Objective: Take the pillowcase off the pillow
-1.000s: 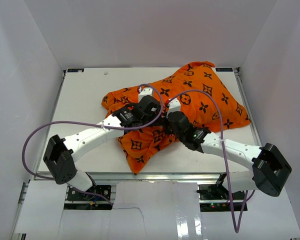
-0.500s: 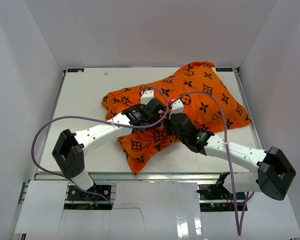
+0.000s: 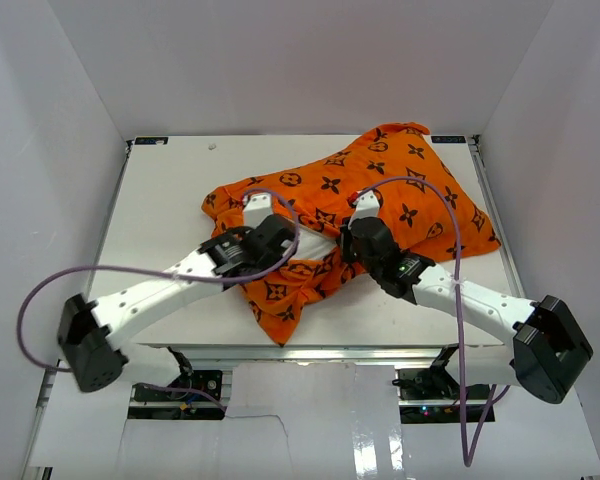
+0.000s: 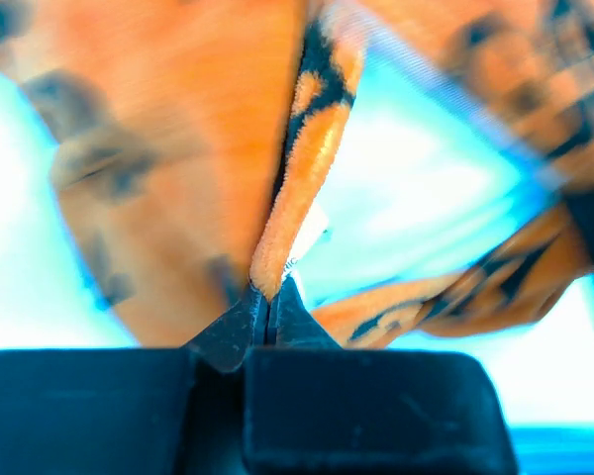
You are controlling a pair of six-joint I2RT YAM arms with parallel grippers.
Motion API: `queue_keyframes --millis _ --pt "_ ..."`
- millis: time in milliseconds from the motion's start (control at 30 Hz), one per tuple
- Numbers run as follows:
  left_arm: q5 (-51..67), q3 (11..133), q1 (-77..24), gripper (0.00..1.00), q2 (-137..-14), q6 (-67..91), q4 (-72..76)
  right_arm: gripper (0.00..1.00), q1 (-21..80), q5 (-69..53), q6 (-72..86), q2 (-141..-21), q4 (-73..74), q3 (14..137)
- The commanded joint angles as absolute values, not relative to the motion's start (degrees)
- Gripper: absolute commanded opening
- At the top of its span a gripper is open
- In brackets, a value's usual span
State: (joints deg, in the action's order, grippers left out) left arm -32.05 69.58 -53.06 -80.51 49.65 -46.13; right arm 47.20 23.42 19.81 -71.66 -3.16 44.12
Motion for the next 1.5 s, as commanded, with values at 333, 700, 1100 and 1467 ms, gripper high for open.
queue_keyframes --millis 333,700,1100,1467 --pt "-31.3 46.9 -53.2 0.00 -50.8 53.8 -43.2 0.08 46.9 11.3 17.9 -73.0 -6.6 44.8" --pt "-27.3 43.1 -53.2 0.00 -49.6 52.1 -35.3 0.52 56.7 0.7 11.3 -68.2 -5.7 52.3" --pt "-28.7 42.1 -53.2 0.00 -46.9 52.5 -35.1 0.49 55.2 -2.2 17.4 -88.6 -9.9 57.6" --pt "-31.6 45.8 -52.6 0.00 -48.5 54.0 -39.5 0.44 34.9 1.3 27.1 -95.0 -9.0 60.3"
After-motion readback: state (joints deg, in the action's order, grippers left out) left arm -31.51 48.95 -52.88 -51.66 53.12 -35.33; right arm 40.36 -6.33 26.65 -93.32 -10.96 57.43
